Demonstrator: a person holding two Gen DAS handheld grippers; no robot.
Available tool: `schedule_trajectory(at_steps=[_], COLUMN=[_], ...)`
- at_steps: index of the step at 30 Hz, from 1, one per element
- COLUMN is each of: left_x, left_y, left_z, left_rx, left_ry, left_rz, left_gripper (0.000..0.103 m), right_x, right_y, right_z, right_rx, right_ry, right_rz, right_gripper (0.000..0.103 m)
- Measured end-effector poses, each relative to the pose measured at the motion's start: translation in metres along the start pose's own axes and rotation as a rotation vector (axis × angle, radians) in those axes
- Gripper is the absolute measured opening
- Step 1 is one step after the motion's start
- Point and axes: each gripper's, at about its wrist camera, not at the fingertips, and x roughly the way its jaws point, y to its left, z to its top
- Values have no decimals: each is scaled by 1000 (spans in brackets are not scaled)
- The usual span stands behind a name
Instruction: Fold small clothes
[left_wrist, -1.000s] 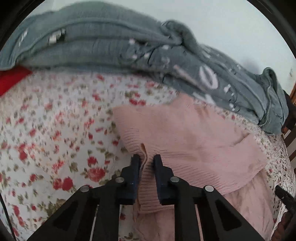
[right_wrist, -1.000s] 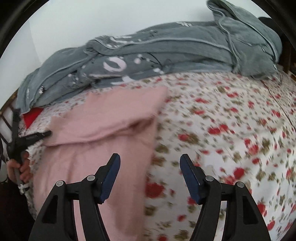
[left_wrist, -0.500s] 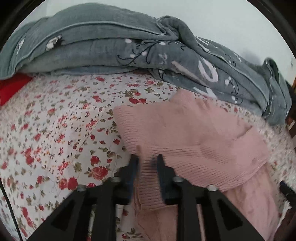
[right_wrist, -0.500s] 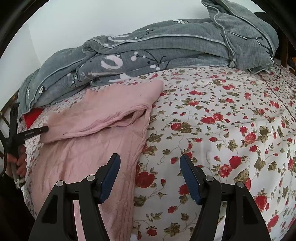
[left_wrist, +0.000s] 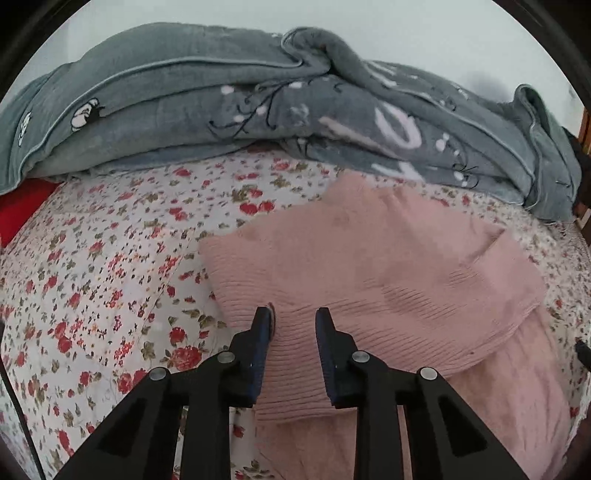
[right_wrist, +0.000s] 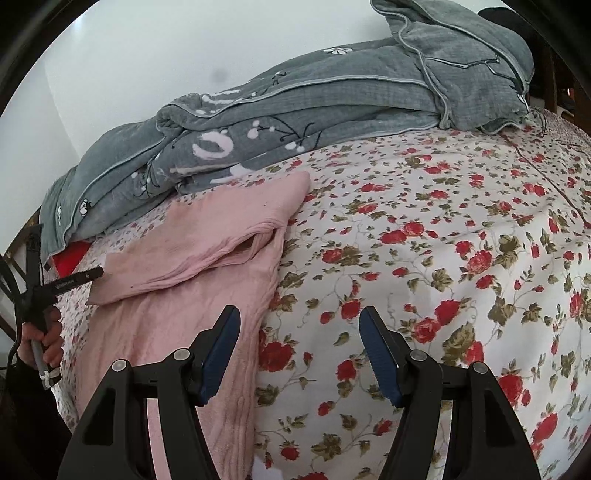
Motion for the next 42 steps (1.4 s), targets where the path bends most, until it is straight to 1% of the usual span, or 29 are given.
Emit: schedule_trajectory(at_steps=[4, 5, 6, 7, 8, 10, 13, 14, 16, 18, 19, 21, 23, 25, 27, 29, 30, 33, 36, 39, 42], left_x=[6, 8, 8, 7, 1, -11, -32, -35, -38, -32, -23, -4, 26, 40, 37, 26, 18, 4, -10, -29, -47], left_y=[4, 7, 9, 10, 13, 14, 13, 12, 12, 13, 14, 19, 22, 24, 22, 22, 23, 24, 26, 27, 25], left_z=[-2, -3, -3, -4, -2, 2, 23, 29, 42, 48, 47, 41, 27, 16, 11, 9, 8, 1, -11, -30, -53], left_rx=[-16, -20, -27, -32, -49, -65, -43, -39, -32, -24, -28, -52, -66, -65, -52, -56, -65, -67, -78, -92, -105], left_ry=[12, 13, 9, 6, -11, -59, -127, -136, -148, -165, -150, -110, -34, -4, -20, -32, -47, -53, -43, -43, -51], left_rz=[23, 31, 27, 18, -10, -34, -60, -68, -70, -40, -20, -3, 22, 43, 51, 65, 62, 65, 60, 38, -13], left_gripper=[25, 23, 17, 6, 6, 5, 5, 5, 5, 5, 5, 6, 6, 9, 24, 63, 66, 66, 66, 66, 66], right_x=[-4, -4, -5, -5, -5, -5, -6, -6, -7, -9, -9, -8, -5, -3, -2, -7, -9, -20, -29, -38, -48], right_y=[-5, -7, -8, -10, -10, -12, -15, -15, -14, -12, -11, -10, -11, -12, -12, -12, -11, -4, 9, 19, 26], right_z=[-1, -1, -2, -2, -2, -2, 0, 1, 3, 5, 5, 5, 3, 1, -1, -2, -3, -4, -7, -12, -24], right_rx=[9, 11, 14, 17, 18, 20, 27, 27, 22, 11, 8, 0, -4, -7, -10, -15, -18, -40, -83, -116, -124], right_ry=[-8, -7, -6, -5, -4, -4, -6, -7, -12, -19, -21, -20, -12, 4, 17, 16, 12, -10, -26, -29, -36], right_rz=[2, 2, 2, 1, 0, -5, -10, -10, -11, -16, -17, -24, -36, -39, -37, -32, -28, -15, -51, -48, -28], right_gripper=[66, 66, 66, 66, 66, 66, 66, 66, 66, 66, 66, 66, 66, 66, 66, 66, 66, 66, 66, 66, 66])
